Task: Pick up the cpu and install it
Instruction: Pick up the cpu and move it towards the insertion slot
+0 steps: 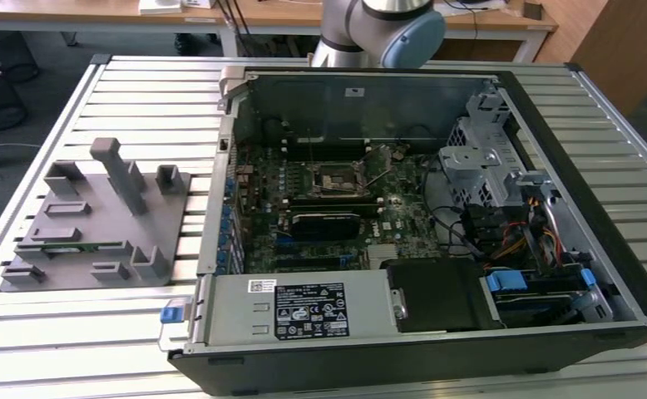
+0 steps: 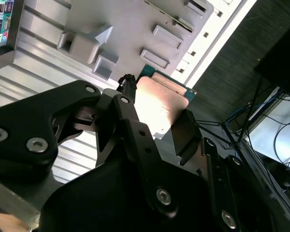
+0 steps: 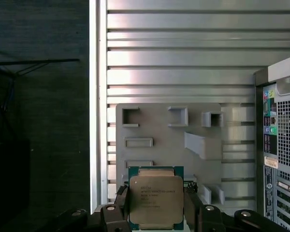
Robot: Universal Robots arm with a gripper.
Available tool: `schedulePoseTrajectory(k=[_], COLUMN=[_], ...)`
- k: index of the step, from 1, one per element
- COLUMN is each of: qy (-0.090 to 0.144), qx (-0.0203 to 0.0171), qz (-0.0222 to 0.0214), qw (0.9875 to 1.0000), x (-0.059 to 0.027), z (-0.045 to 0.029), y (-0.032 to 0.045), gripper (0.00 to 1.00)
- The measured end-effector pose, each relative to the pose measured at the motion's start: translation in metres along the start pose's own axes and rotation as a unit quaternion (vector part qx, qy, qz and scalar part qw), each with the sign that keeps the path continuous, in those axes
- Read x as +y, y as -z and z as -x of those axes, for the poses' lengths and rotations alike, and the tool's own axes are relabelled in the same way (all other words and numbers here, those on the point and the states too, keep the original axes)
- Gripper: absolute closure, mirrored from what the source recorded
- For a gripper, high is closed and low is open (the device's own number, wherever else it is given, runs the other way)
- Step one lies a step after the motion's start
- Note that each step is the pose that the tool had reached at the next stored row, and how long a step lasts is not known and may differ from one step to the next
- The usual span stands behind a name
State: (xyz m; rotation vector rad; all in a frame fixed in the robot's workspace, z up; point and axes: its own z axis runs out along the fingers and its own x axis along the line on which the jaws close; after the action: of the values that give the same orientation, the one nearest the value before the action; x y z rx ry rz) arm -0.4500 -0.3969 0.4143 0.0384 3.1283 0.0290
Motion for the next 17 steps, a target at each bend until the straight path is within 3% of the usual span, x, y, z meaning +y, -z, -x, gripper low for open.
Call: schedulePoseTrajectory(k=[17], qy=[0.000], qx=[0.0000], qz=[0.0000], qw=[1.0000], x=[0.0009], z=[0.0382], y=[-0.0005], gripper=[0.46])
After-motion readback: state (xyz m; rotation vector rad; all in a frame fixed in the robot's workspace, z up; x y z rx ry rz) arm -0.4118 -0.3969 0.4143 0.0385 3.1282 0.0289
